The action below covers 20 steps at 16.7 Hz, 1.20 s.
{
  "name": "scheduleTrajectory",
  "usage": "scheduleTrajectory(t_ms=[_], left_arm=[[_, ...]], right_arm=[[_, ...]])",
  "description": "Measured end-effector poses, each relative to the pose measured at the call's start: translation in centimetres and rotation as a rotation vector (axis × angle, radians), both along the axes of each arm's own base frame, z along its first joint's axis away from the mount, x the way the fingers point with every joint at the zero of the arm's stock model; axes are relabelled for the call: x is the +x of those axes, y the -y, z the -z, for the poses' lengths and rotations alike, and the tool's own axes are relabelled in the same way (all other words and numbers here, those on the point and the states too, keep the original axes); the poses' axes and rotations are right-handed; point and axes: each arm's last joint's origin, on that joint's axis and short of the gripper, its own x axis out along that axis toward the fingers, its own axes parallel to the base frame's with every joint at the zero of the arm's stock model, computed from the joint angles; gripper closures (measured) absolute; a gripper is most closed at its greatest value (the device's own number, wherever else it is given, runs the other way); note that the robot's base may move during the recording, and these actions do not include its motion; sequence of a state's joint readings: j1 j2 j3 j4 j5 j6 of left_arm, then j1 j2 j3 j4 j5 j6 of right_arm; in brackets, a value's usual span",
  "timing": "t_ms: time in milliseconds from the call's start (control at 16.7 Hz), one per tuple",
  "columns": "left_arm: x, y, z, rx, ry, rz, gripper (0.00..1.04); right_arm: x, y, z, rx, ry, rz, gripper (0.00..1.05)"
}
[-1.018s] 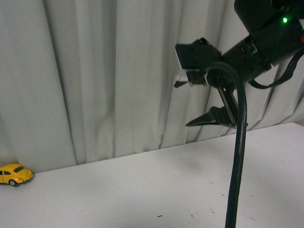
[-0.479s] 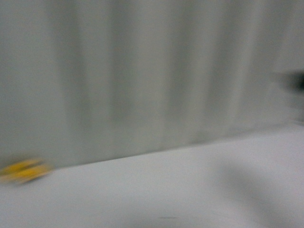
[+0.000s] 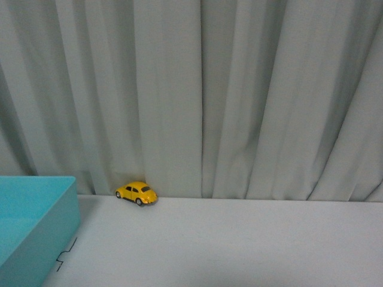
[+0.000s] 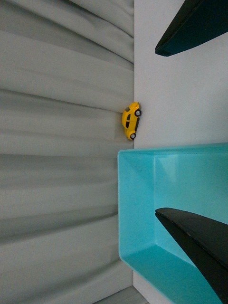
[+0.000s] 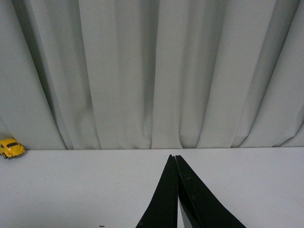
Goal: Wind up and store yellow beetle toy
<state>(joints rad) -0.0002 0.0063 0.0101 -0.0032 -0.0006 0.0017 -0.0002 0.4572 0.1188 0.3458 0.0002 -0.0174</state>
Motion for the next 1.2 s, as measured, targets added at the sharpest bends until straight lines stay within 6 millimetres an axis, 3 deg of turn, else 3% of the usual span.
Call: scheduleTrajectory(t_ms=[718,1197], left_arm=[[0.0,0.0,0.0,0.000,0.000,0.000,0.07],[0.0,0.0,0.0,0.000,0.001,0.000,0.07]], right_arm=[[-1.8,0.0,2.7,0.003,-0.003,-0.002,1.03],[-3.4,0.0,3.0,0.003,-0.011,0.000,1.03]])
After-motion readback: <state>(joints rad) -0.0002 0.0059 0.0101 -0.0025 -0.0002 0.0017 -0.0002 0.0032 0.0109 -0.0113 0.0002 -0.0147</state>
